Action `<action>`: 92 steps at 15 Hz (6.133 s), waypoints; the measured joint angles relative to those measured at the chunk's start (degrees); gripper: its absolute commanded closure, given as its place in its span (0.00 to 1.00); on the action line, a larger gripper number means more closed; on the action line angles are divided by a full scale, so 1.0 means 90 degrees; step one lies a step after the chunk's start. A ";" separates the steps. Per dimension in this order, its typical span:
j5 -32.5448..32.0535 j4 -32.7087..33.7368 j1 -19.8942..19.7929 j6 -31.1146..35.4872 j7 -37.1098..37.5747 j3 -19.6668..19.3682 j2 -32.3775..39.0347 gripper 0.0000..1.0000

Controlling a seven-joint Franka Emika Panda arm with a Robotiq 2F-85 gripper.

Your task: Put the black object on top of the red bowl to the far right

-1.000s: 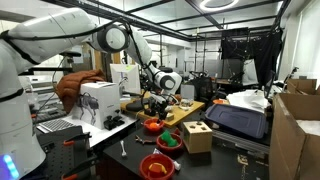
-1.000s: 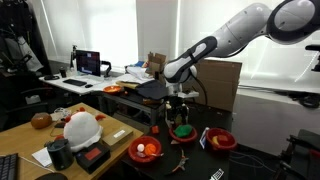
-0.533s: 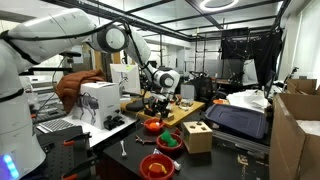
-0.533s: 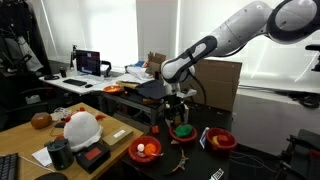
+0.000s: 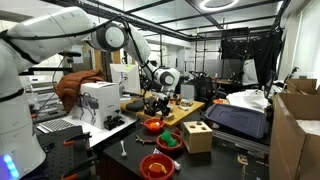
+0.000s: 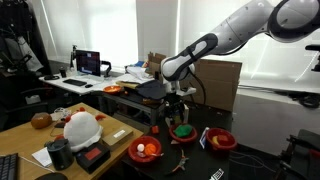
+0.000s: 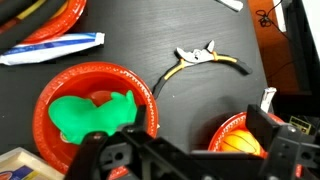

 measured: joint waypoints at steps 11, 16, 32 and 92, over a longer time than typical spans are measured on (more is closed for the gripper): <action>0.0000 0.0000 0.0000 0.0000 0.0000 0.0000 0.0000 0.00; 0.0000 0.0000 0.0000 0.0000 0.0000 0.0000 0.0000 0.00; 0.0553 -0.0311 0.0232 0.1088 0.0579 0.0115 0.0374 0.00; 0.1966 -0.3058 0.2306 0.4551 0.7195 -0.1268 0.0267 0.00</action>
